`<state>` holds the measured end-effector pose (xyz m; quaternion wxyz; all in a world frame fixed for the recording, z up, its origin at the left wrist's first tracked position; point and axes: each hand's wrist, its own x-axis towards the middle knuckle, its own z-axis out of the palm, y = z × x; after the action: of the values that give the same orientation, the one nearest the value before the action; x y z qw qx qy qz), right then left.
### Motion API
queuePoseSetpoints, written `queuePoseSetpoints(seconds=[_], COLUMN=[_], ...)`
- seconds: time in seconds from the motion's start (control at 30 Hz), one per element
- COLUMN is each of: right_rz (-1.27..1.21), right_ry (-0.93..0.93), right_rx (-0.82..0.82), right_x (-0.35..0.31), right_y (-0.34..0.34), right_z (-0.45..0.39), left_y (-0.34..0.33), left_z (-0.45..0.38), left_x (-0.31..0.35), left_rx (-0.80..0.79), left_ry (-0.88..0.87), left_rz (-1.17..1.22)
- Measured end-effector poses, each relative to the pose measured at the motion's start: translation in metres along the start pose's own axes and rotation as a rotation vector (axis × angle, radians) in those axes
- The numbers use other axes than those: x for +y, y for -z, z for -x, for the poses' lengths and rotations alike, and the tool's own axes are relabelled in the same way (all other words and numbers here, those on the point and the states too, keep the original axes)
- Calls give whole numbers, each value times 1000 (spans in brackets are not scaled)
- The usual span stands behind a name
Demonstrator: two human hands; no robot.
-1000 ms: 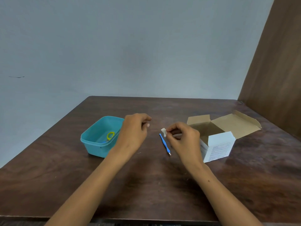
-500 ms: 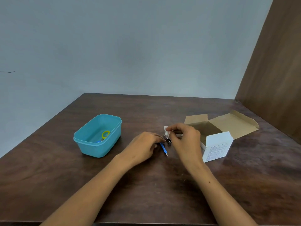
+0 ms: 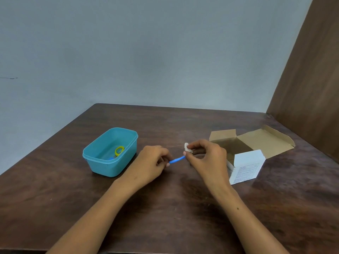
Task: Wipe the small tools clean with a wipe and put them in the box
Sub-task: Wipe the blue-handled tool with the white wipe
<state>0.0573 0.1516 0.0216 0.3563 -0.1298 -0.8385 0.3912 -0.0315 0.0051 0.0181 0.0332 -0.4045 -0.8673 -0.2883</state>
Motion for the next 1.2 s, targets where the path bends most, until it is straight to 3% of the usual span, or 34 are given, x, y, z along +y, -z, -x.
queuePoseSetpoints(seconds=[0.13, 0.33, 0.6, 1.03, 1.2], right_rz=[-66, -63, -251, -760, -807], right_ry=[-11, -22, -94, -404, -415], right_rx=[24, 52, 39, -27, 1], right_x=[-4, -1, -2, -9, -10], right_y=[1, 0, 1, -3, -2], right_z=[1, 0, -1, 2, 2], left_y=[3, 6, 5, 8, 10], left_z=[3, 6, 8, 11, 12], left_x=[0, 6, 12, 16, 15], left_rx=[107, 194, 203, 146, 66], left_ry=[171, 242, 239, 179, 202], left_rz=[307, 595, 776, 819, 862])
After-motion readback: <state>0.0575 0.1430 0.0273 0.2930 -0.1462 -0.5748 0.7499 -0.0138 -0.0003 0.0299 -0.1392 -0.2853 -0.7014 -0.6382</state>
